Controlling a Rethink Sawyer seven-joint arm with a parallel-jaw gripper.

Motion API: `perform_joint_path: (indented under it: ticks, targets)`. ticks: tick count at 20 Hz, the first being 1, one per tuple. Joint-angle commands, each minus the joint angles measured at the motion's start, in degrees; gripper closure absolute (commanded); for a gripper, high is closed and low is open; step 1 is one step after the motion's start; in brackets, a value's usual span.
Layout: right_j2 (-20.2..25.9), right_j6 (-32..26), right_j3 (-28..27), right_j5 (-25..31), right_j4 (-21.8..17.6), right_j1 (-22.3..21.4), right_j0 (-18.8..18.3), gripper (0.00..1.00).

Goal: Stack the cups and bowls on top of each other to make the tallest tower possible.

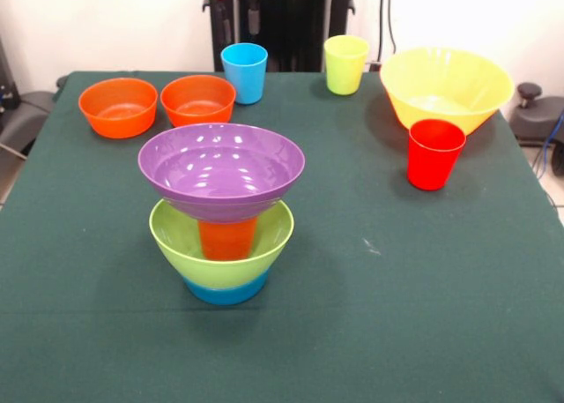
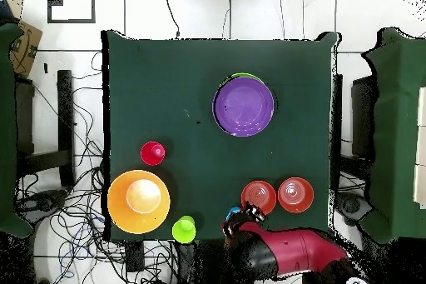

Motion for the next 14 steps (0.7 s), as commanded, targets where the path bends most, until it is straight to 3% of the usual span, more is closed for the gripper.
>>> perform_joint_path:
  ticks: [1,14]
  targets:
    - [-1.0,10.2,1.8,-4.8,-1.3,2.0,3.7,0.0]
    - [-4.1,11.7,1.5,-9.0,-0.3,7.6,8.2,0.0]
